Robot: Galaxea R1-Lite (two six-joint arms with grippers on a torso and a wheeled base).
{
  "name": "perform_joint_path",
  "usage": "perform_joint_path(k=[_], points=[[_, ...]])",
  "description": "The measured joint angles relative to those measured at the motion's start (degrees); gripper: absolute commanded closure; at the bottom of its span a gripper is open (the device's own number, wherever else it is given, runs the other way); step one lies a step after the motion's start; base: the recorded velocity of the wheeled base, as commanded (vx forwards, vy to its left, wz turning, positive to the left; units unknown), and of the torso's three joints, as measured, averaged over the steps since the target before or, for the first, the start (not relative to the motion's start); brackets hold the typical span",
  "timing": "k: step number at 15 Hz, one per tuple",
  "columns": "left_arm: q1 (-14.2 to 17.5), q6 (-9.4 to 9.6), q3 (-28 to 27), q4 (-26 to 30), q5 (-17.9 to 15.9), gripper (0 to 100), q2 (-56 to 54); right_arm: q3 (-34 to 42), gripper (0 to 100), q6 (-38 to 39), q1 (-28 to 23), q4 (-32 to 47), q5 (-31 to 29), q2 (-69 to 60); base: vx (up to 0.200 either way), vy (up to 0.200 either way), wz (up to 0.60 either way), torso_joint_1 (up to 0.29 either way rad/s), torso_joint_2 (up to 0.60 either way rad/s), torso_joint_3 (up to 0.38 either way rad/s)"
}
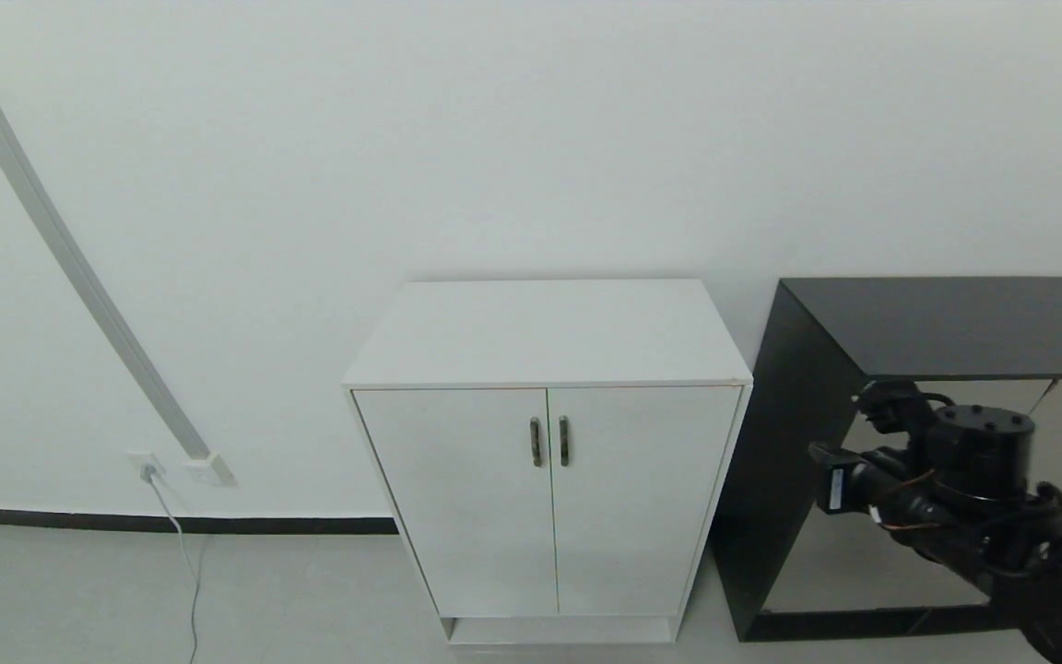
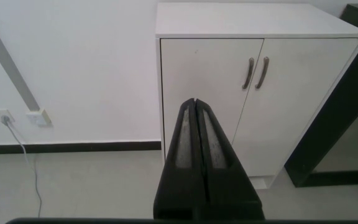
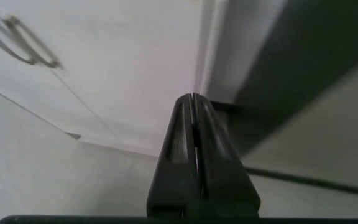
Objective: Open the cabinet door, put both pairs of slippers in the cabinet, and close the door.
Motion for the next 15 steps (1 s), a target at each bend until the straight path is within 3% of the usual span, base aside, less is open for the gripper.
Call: perform_joint_path(k=[4, 9, 12, 15], points=[[0.0, 0.02, 0.0, 0.0, 0.0, 100, 0.0, 12.3, 100, -0.3, -7.4, -0.2, 0.0, -12.0, 0.000, 0.000, 0.00, 0.000, 0.00, 0.000], [0.0, -0.06, 0.0, 0.0, 0.0, 100, 0.0, 21.9, 100, -1.4, -13.9, 0.7, 0.5, -24.8, 0.000, 0.000, 0.00, 0.000, 0.00, 0.000], [0.0, -0.09, 0.0, 0.0, 0.0, 100, 0.0, 23.3, 100, -1.5, -14.9, 6.9, 0.6, -32.4, 0.000, 0.000, 0.00, 0.000, 0.00, 0.000], [0.0, -0.09, 0.0, 0.0, 0.1, 100, 0.0, 23.6, 100, -1.5, -15.2, 18.1, 1.0, -41.8, 0.000, 0.000, 0.00, 0.000, 0.00, 0.000]])
